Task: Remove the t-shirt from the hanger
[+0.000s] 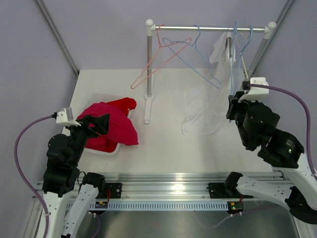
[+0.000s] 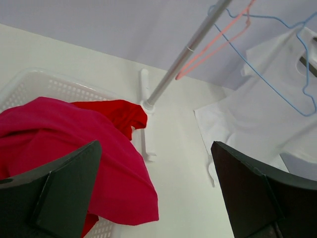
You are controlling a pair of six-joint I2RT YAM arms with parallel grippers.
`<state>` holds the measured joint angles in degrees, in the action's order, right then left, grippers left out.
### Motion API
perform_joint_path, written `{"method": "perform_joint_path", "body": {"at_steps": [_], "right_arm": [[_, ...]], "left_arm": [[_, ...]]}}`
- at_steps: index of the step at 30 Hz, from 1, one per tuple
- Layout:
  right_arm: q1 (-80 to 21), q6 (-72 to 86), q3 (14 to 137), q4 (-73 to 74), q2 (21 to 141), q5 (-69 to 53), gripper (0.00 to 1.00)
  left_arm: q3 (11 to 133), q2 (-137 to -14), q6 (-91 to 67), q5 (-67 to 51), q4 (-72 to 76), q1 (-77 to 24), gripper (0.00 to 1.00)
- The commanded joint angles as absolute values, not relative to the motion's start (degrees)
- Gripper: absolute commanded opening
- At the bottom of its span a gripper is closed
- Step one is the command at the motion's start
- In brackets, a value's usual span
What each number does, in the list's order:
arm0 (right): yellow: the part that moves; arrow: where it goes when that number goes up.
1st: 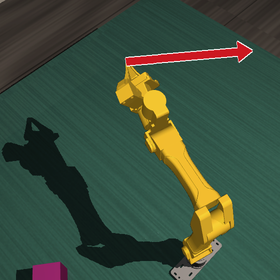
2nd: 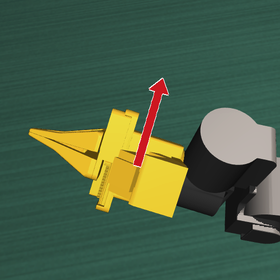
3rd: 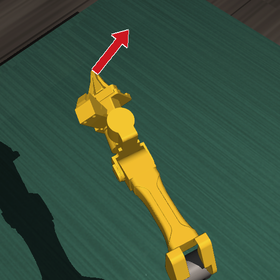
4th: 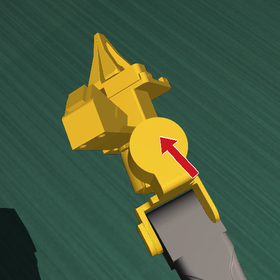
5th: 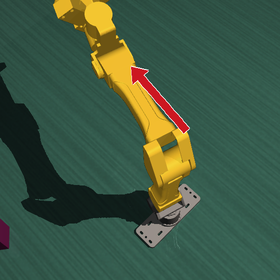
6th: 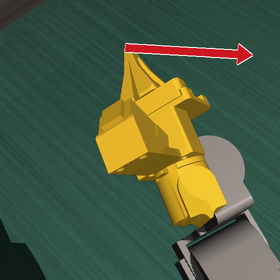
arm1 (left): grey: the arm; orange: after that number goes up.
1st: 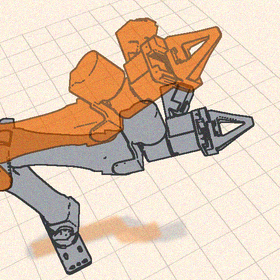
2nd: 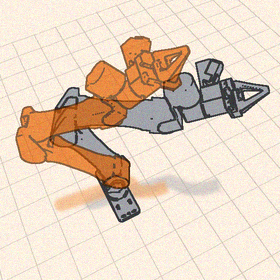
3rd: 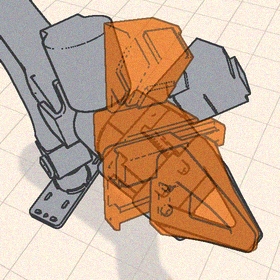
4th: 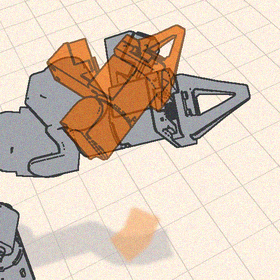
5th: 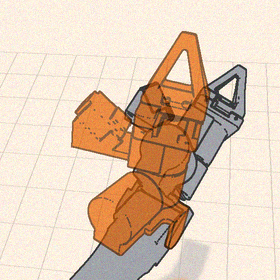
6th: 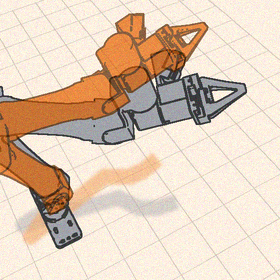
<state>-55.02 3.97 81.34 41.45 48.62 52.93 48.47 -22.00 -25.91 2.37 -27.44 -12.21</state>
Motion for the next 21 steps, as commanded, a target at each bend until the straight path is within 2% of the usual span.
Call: {"method": "perform_joint_path", "body": {"at_steps": [1, 8, 21], "right_arm": [[-44.78, -1.06, 82.35, 39.54, 54.13, 36.96, 0.00], [-42.63, 2.54, 81.30, 39.63, 54.85, 32.26, 0.00], [-42.63, 13.62, 73.31, 47.10, 44.04, 29.26, 0.00]], "left_arm": [[47.37, -19.78, -23.83, -5.45, -26.81, -14.75, 0.99], [46.50, -16.97, -22.59, -5.36, -27.95, -19.16, 0.99], [44.74, -14.59, -22.76, -5.45, -28.04, -21.53, 0.99]]}}
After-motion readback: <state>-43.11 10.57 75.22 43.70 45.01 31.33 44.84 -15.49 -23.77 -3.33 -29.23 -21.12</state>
